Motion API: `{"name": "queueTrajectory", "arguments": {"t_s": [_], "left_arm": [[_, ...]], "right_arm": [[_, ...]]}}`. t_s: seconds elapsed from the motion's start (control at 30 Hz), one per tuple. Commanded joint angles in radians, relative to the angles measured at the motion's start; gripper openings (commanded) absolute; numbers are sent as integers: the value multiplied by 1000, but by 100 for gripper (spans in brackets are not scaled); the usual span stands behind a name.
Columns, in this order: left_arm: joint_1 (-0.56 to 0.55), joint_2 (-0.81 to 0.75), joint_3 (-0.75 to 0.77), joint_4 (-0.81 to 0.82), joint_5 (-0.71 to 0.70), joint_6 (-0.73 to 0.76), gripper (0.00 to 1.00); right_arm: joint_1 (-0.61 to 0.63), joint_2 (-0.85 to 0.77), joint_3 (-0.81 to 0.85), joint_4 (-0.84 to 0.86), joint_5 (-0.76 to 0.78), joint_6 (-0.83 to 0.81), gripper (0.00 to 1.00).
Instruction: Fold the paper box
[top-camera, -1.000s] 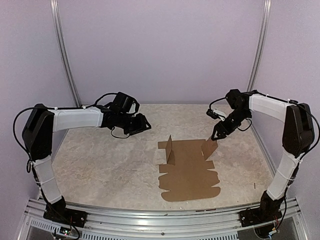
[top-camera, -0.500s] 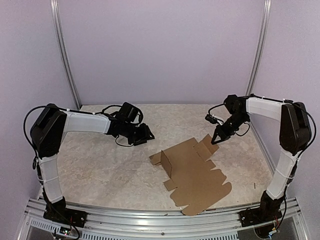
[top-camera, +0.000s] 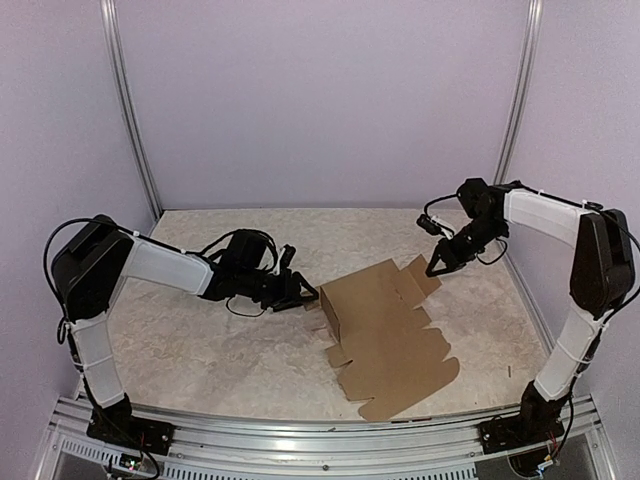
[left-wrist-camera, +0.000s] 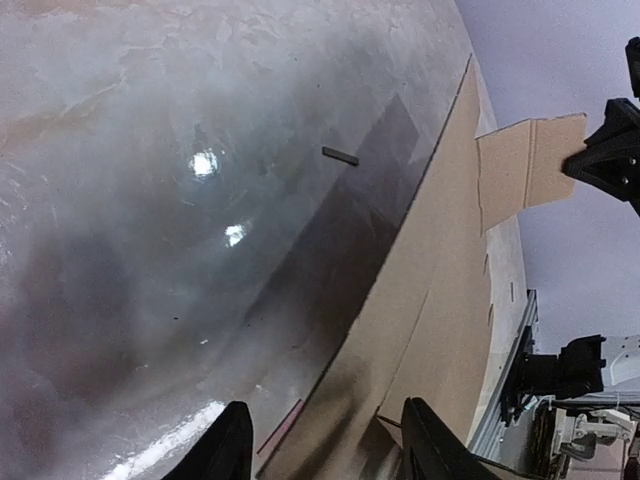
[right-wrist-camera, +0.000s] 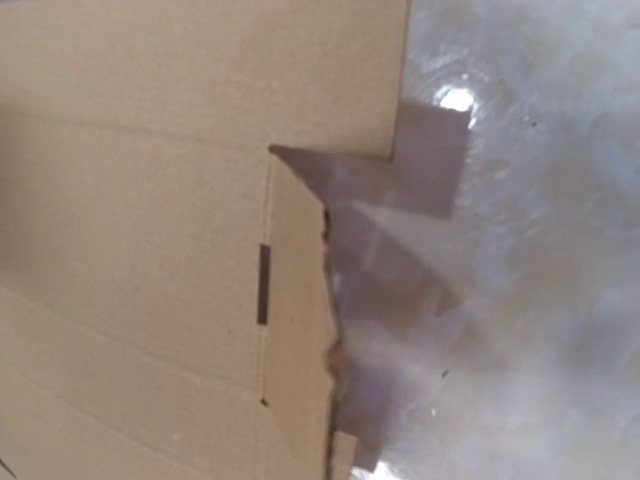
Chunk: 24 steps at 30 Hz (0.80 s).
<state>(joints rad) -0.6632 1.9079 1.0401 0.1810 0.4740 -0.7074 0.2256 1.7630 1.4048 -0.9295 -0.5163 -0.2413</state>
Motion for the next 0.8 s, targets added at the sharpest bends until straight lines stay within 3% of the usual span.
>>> {"name": "queueTrajectory", "arguments": {"t_s": [0.0, 0.33, 0.5, 0.63, 0.77], "left_arm": [[-4, -25, -26, 118, 93, -3, 43], [-4, -26, -11, 176, 96, 12, 5], [-7, -47, 69, 94, 116, 185, 0], [-42, -76, 162, -53, 127, 453, 0], [-82, -84, 257, -175, 114, 697, 0]], "right_arm": [[-17, -36, -22, 26, 5, 3, 0], [-16, -83, -41, 25, -30, -37, 3], [-16, -94, 180, -182, -67, -361, 37], [-16, -139, 333, -242, -53, -628, 66], [11, -155, 341, -221, -97, -844, 76]]}}
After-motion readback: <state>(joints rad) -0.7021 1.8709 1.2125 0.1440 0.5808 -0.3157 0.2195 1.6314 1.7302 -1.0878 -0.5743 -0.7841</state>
